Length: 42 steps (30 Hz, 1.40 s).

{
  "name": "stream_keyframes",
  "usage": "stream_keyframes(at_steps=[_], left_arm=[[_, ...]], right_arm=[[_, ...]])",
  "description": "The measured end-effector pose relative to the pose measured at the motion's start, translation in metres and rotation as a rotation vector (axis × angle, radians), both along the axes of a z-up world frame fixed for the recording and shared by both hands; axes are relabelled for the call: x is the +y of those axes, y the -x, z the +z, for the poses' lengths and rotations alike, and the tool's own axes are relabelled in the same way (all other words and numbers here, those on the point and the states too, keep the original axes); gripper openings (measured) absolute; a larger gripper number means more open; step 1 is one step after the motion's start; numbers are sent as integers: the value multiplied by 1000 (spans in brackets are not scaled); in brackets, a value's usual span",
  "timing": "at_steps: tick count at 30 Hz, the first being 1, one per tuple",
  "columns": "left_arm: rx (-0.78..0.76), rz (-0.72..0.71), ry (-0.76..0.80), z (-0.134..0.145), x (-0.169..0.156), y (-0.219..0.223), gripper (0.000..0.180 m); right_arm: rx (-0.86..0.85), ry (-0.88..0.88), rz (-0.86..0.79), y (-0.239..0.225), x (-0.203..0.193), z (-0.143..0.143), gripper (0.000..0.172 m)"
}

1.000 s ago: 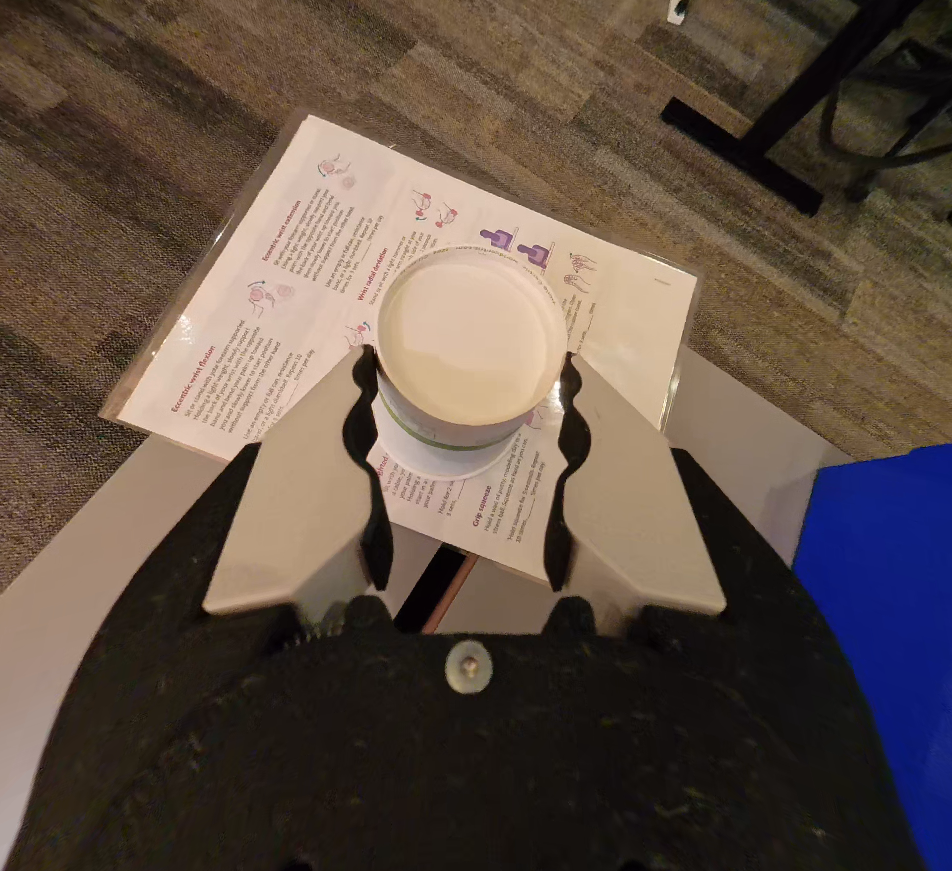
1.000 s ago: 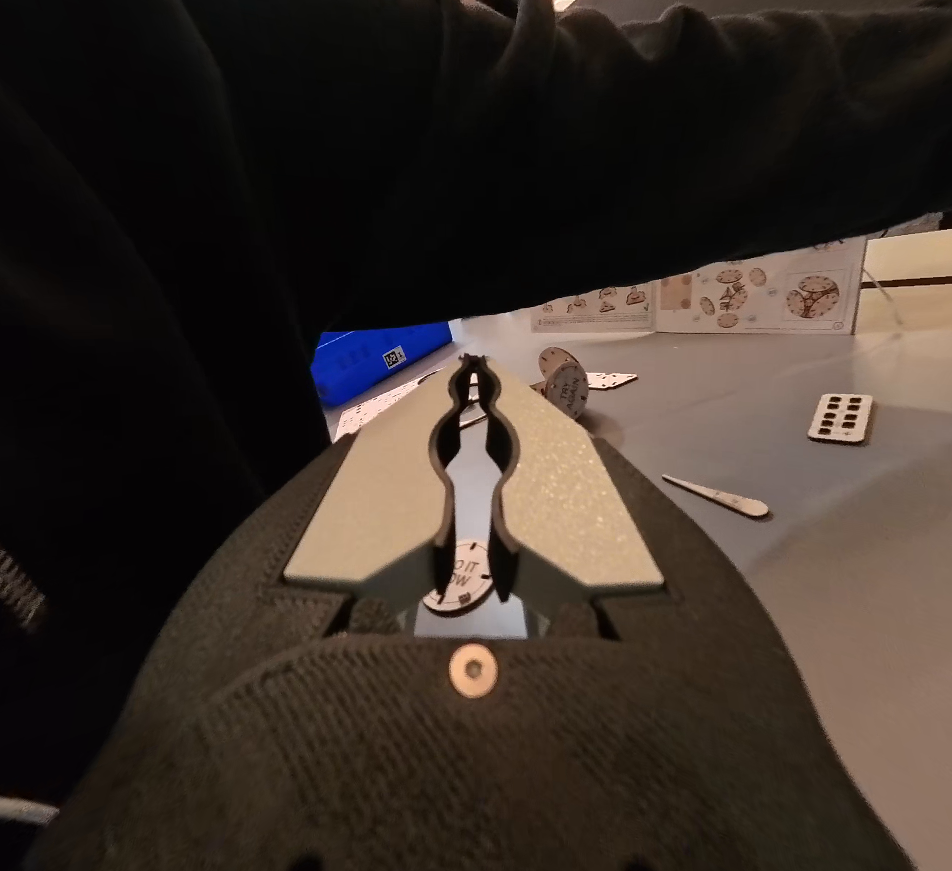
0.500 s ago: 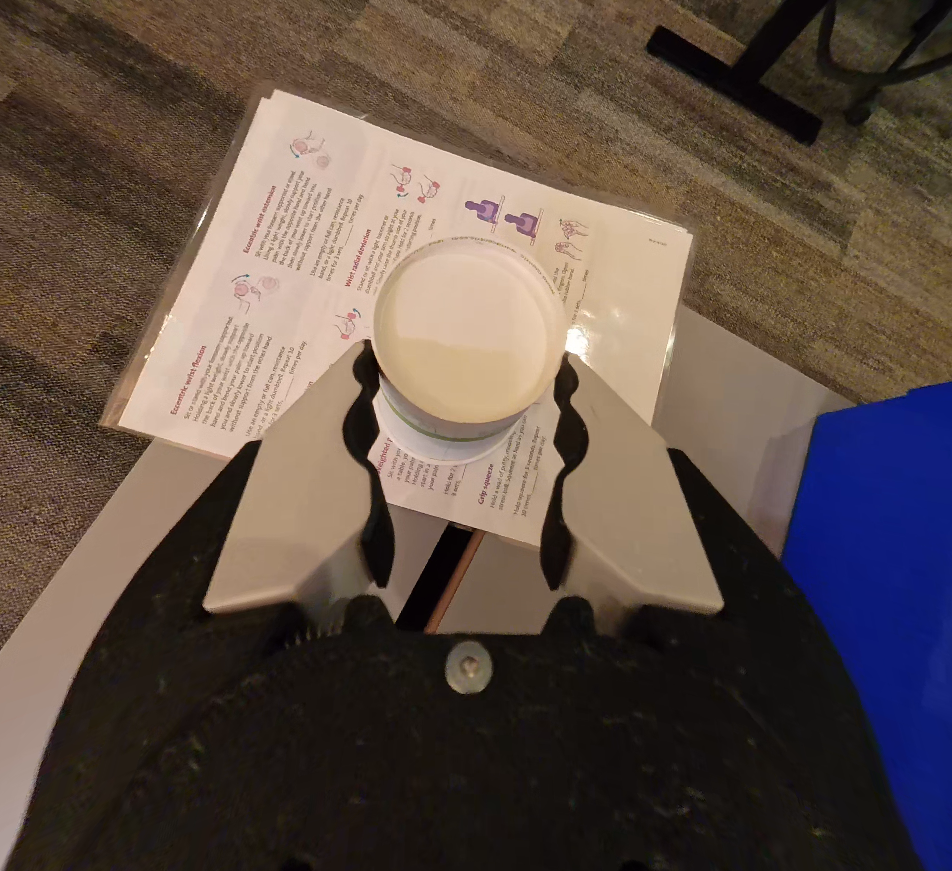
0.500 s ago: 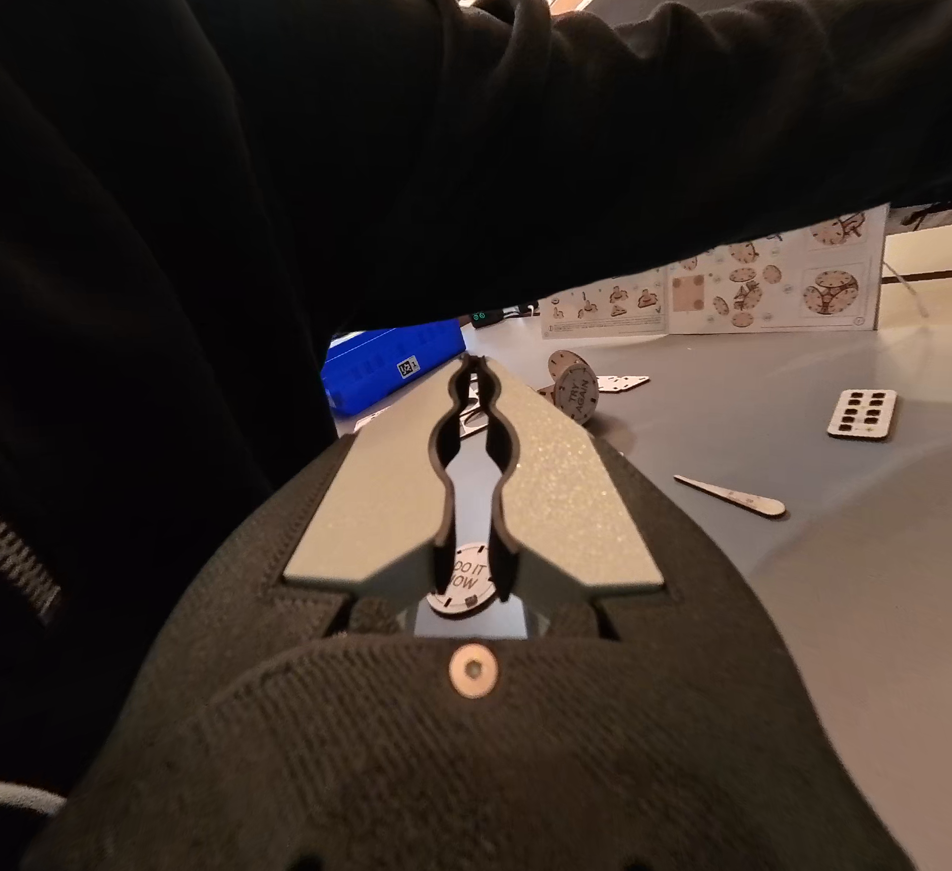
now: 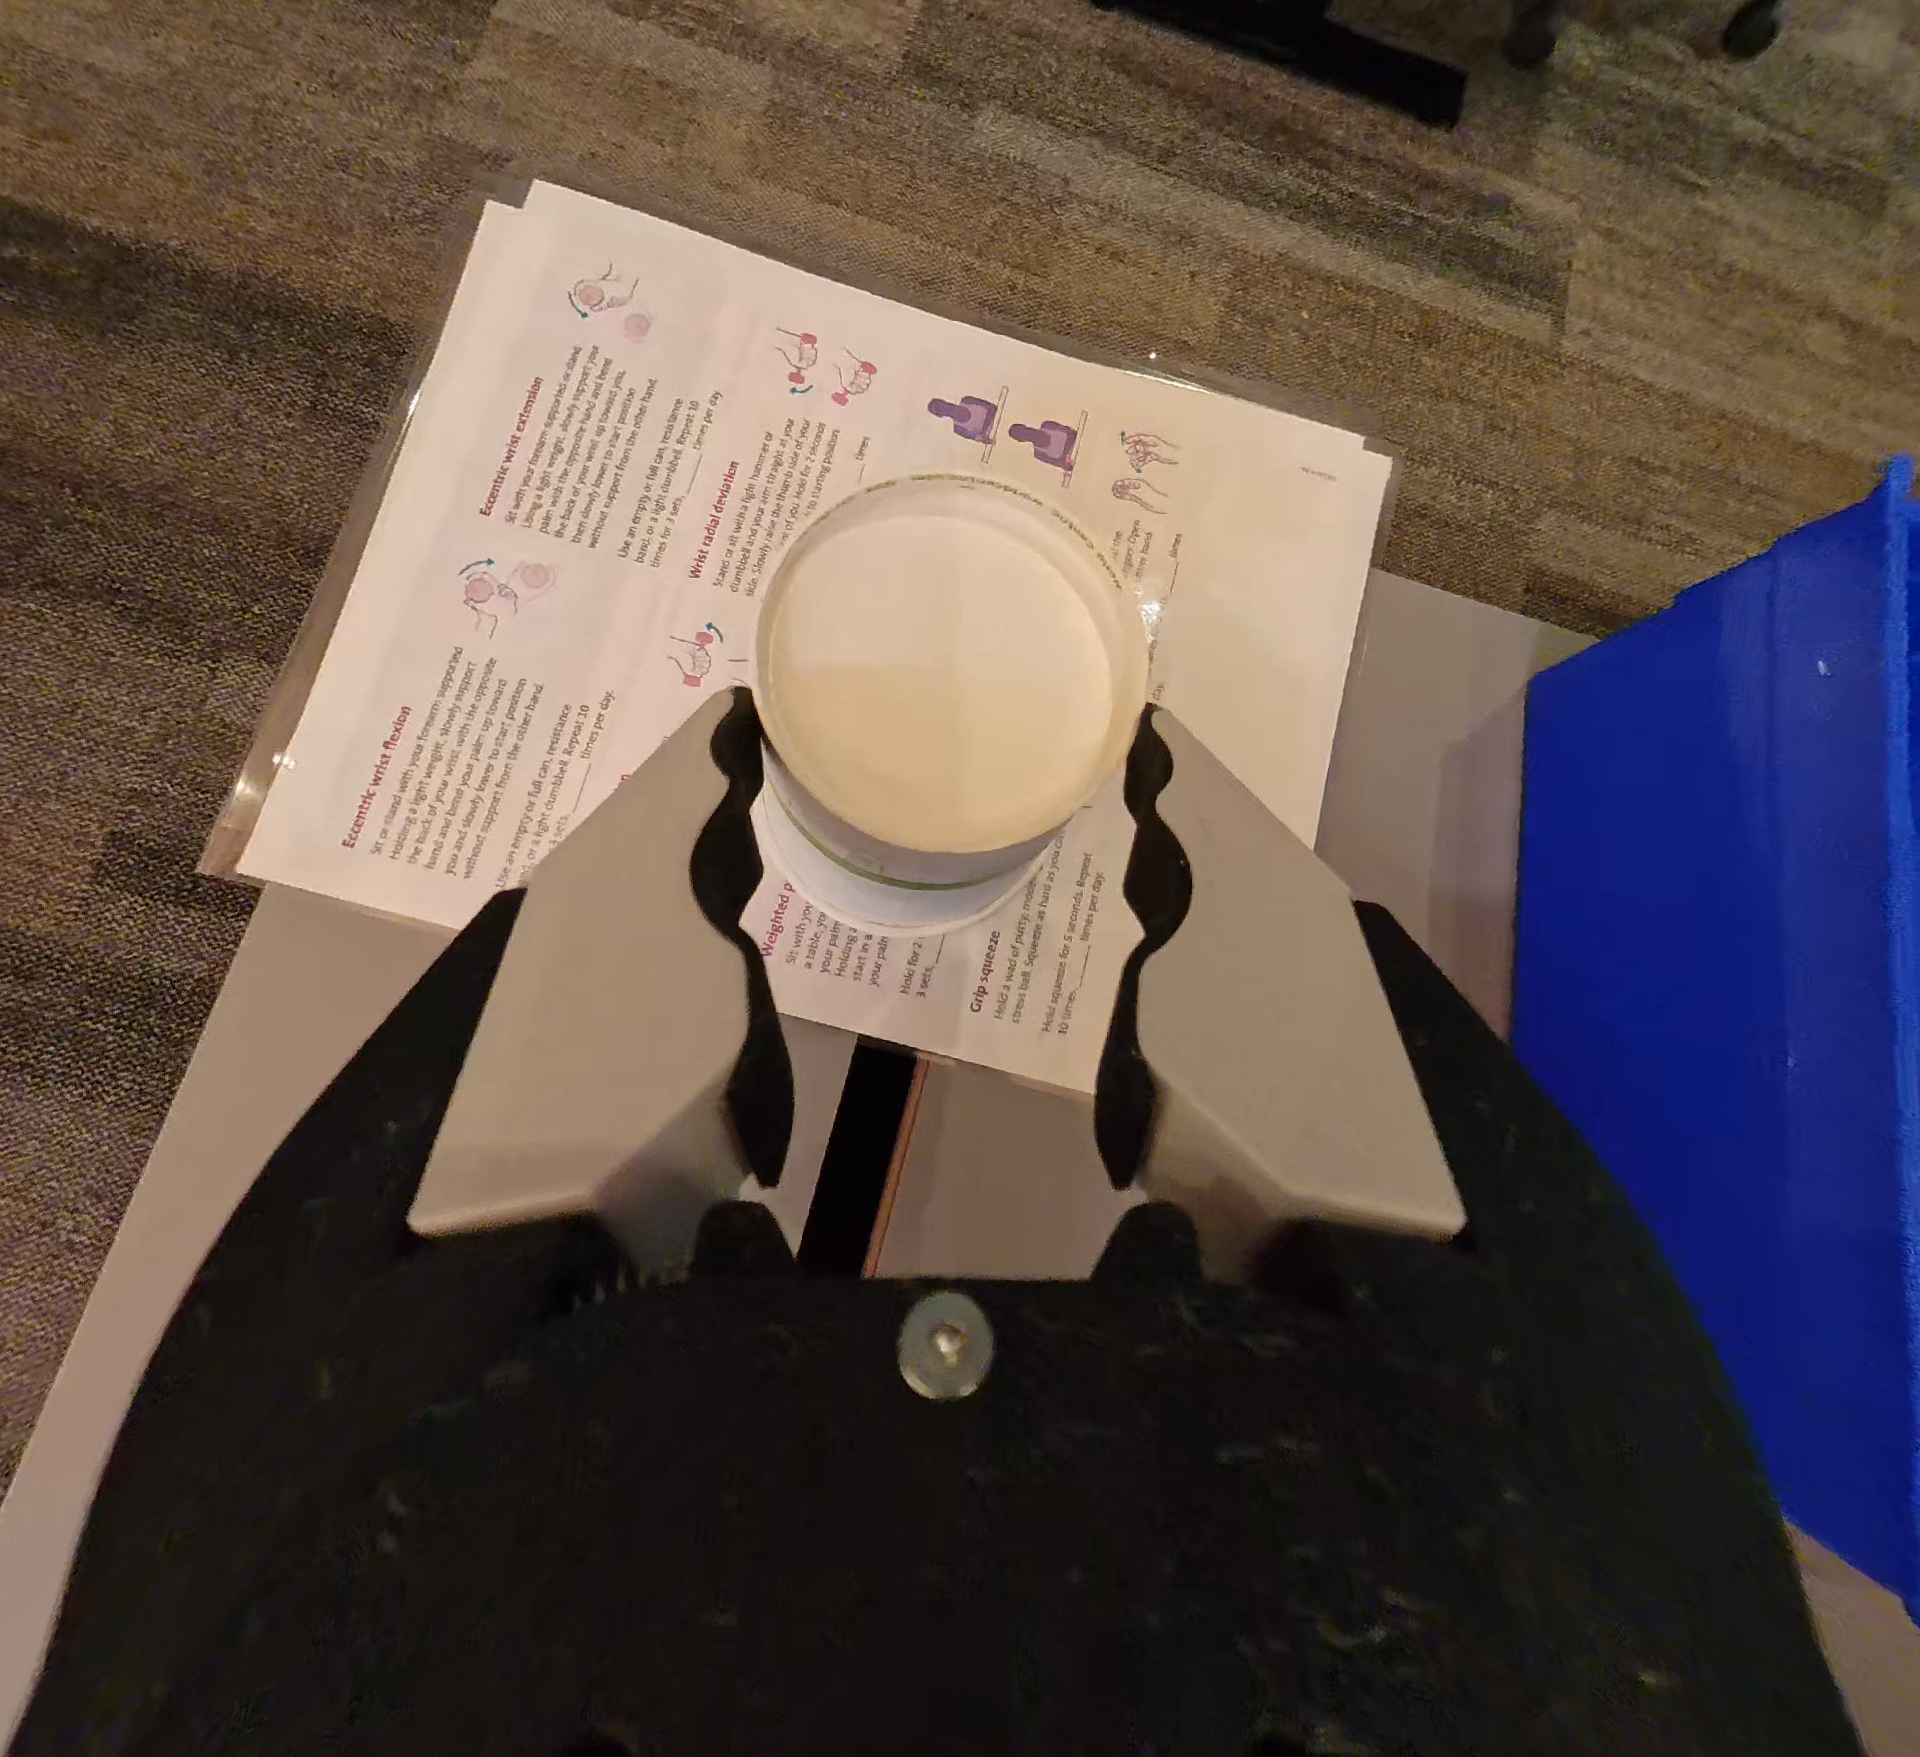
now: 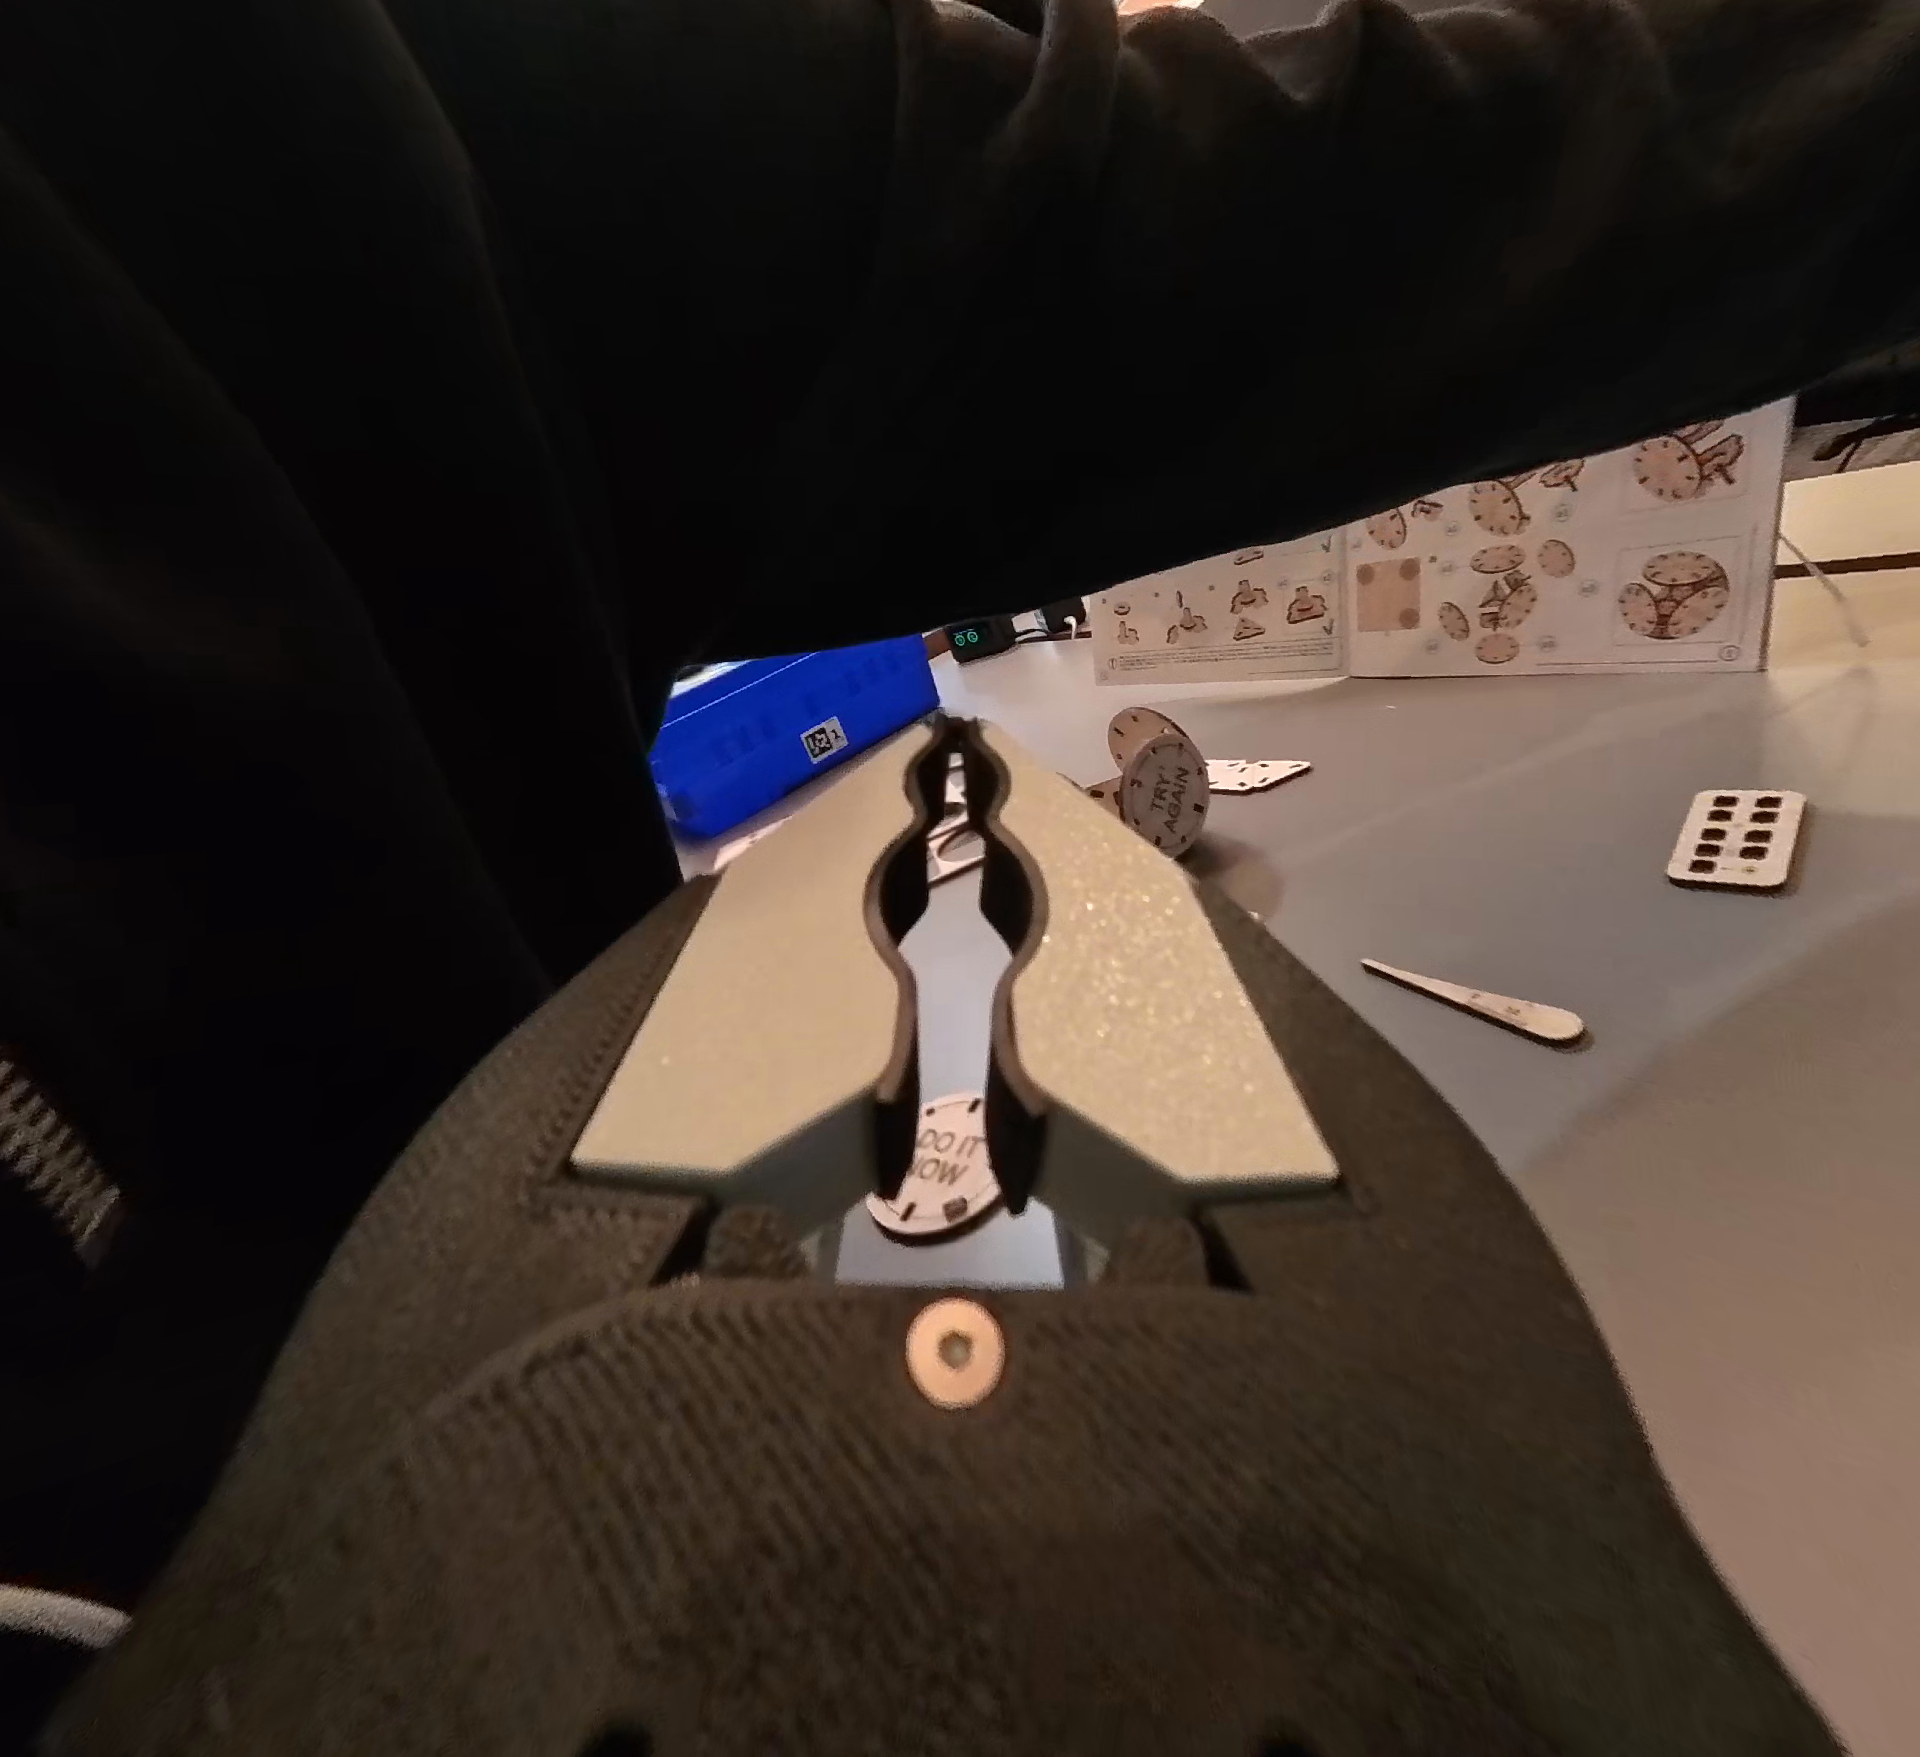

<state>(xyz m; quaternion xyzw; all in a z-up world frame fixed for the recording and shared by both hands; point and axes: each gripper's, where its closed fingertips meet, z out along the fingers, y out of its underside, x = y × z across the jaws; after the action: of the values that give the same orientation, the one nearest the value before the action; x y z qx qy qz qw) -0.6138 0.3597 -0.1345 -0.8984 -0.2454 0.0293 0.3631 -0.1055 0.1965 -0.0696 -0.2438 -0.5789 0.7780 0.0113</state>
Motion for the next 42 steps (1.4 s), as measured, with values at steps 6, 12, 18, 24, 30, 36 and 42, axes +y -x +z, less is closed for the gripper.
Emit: stream_keyframes(at_steps=[6, 12, 18, 24, 30, 36, 42], left_arm=[[-91, 59, 87, -24, -13, -10, 99], [129, 224, 61, 2, -21, -20, 122], [222, 316, 90, 32, -33, -64, 122], [152, 297, -114, 74, -39, -127, 115], [149, 232, -264, 119, -73, -202, 112], [151, 181, -384, 165, -128, -287, 111], [267, 144, -172, 130, -216, -358, 88]], right_arm=[[1, -2, -14, -1, 4, 4, 0], [20, -21, -4, -9, -1, 10, 0], [-6, -39, 2, -26, -10, 7, 0], [-31, -20, 7, -47, -9, 11, 0], [-99, 38, 25, -63, -3, 11, 0], [-106, -47, 19, -65, -3, 8, 0], [-129, -265, 19, -63, -12, -9, 0]])
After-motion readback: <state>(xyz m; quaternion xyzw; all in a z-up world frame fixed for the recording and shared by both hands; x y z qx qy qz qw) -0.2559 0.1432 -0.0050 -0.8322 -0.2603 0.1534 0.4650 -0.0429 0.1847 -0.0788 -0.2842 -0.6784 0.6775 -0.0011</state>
